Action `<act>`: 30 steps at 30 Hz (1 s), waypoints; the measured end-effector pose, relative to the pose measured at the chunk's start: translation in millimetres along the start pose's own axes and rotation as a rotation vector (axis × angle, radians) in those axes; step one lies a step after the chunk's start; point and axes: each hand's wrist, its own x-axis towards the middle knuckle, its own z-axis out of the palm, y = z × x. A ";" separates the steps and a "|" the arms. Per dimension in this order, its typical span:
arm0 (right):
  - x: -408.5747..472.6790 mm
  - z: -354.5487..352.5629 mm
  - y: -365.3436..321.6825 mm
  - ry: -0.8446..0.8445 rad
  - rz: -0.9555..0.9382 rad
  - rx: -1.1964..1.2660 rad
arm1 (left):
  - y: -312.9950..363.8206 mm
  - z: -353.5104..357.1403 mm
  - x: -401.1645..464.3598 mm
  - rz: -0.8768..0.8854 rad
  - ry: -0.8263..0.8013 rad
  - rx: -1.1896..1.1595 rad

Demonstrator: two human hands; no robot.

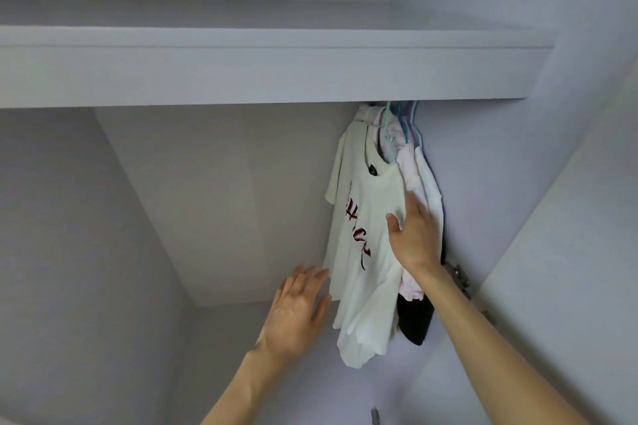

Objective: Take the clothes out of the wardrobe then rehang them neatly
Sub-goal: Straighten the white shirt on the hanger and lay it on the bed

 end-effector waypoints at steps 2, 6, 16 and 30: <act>15.0 1.8 -5.4 0.025 0.004 -0.069 | -7.6 -2.1 10.4 -0.018 0.021 0.014; 43.0 0.8 -25.2 0.020 0.085 -0.124 | -11.3 -15.5 37.2 0.013 0.100 0.096; 74.3 10.9 -42.0 0.117 0.190 0.085 | -17.8 -38.9 63.9 0.035 0.172 0.213; 64.8 34.8 -44.3 0.213 -0.311 0.130 | -64.9 -62.1 46.6 -0.064 0.245 0.332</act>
